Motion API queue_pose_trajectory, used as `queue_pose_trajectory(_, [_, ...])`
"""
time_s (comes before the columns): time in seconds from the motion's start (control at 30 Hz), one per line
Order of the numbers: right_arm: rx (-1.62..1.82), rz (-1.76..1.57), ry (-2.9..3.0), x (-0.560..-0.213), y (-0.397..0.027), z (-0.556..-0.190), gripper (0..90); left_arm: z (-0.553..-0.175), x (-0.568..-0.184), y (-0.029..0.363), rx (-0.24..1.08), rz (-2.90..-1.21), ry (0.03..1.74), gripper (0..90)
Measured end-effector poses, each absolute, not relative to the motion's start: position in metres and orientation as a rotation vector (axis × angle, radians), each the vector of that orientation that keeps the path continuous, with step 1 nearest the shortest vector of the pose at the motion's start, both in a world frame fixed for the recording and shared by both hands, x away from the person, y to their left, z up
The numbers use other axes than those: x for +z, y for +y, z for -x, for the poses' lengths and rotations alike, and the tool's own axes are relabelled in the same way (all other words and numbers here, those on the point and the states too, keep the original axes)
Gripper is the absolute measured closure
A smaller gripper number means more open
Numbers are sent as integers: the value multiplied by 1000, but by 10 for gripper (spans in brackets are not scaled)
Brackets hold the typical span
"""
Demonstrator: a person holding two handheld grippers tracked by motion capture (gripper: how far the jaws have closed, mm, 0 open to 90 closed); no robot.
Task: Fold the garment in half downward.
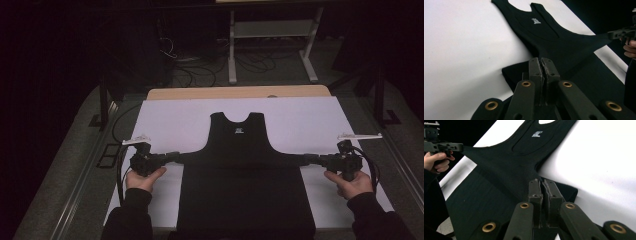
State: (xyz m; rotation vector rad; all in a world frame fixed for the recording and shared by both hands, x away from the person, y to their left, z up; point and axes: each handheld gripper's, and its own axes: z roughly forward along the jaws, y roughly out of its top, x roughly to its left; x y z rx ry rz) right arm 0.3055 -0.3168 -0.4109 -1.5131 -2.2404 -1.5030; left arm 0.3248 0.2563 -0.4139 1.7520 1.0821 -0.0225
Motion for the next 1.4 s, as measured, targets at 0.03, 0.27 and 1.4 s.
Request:
queue_pose_trajectory(0.03, [-1500, 1513, -2241, -411, -317, -304, 839, -322, -414, 256, -31, -1754, 1082, 863])
queue_pose_trajectory(0.27, [-1475, 1514, -2233, -415, -317, -300, 837, -318, -418, 254, -47, -1780, 1080, 863])
queue_pose_trajectory(1.4, [-1337, 1498, -2259, -424, -314, -287, 835, -299, -425, 252, -111, -1870, 1087, 860])
